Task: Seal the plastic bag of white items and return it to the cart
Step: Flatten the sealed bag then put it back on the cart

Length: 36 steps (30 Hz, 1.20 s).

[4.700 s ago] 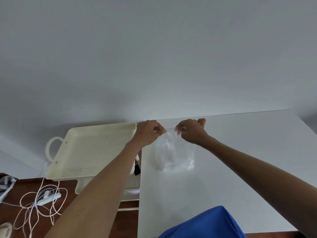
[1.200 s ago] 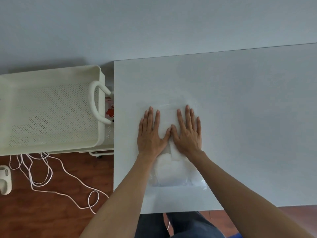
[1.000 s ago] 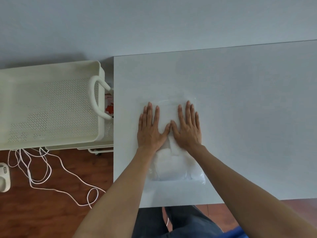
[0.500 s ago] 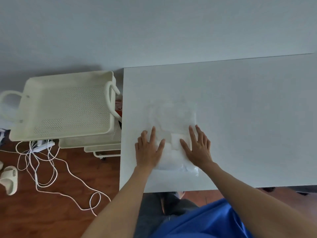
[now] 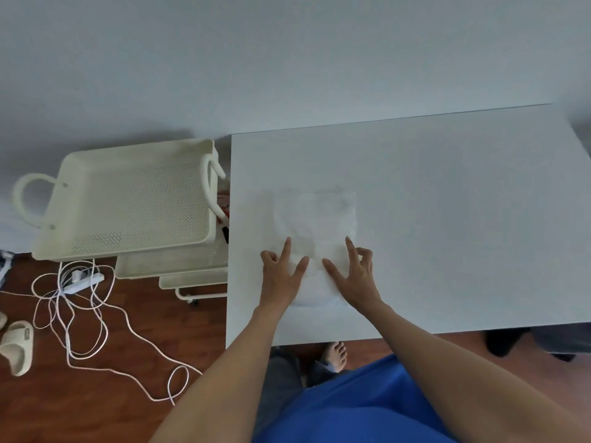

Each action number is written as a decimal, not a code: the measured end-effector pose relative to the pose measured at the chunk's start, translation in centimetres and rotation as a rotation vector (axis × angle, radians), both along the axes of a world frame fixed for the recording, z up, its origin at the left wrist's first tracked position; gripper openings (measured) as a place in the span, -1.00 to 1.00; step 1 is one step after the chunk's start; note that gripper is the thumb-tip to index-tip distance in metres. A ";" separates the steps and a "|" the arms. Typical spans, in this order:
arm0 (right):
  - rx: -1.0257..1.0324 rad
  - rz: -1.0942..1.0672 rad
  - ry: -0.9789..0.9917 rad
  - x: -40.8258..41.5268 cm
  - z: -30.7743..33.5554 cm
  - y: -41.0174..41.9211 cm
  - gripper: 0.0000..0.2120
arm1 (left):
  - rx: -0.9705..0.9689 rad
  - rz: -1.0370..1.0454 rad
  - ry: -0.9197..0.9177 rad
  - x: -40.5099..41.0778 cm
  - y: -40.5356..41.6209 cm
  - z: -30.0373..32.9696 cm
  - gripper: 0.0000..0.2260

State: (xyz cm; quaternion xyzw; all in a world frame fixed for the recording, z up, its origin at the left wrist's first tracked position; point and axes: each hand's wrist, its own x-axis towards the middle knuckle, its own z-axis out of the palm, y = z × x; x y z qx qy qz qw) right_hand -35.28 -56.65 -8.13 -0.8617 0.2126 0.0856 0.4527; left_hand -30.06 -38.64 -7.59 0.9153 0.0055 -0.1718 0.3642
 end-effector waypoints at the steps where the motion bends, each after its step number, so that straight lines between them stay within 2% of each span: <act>1: 0.002 -0.001 -0.009 0.3 0.3 0.0 -0.17 | -0.001 0.005 -0.017 0.3 0.1 0.3 -0.31; 6: -0.013 0.002 -0.096 3.3 2.6 0.7 -0.27 | -0.001 0.050 -0.125 2.8 0.8 2.6 -0.33; 12: -0.025 0.072 -0.228 8.4 7.0 2.8 -0.30 | 0.023 0.087 -0.314 6.6 3.0 6.8 -0.39; 21: -0.098 0.187 -0.395 16.4 13.7 9.0 -0.31 | 0.016 0.123 -0.444 12.6 9.4 13.7 -0.43; 29: -0.103 0.220 -0.444 22.4 15.7 18.5 -0.32 | 0.019 0.142 -0.467 18.4 19.0 15.7 -0.44; 36: -0.113 0.253 -0.386 25.6 13.4 28.1 -0.30 | 0.054 0.141 -0.370 22.2 28.3 12.8 -0.44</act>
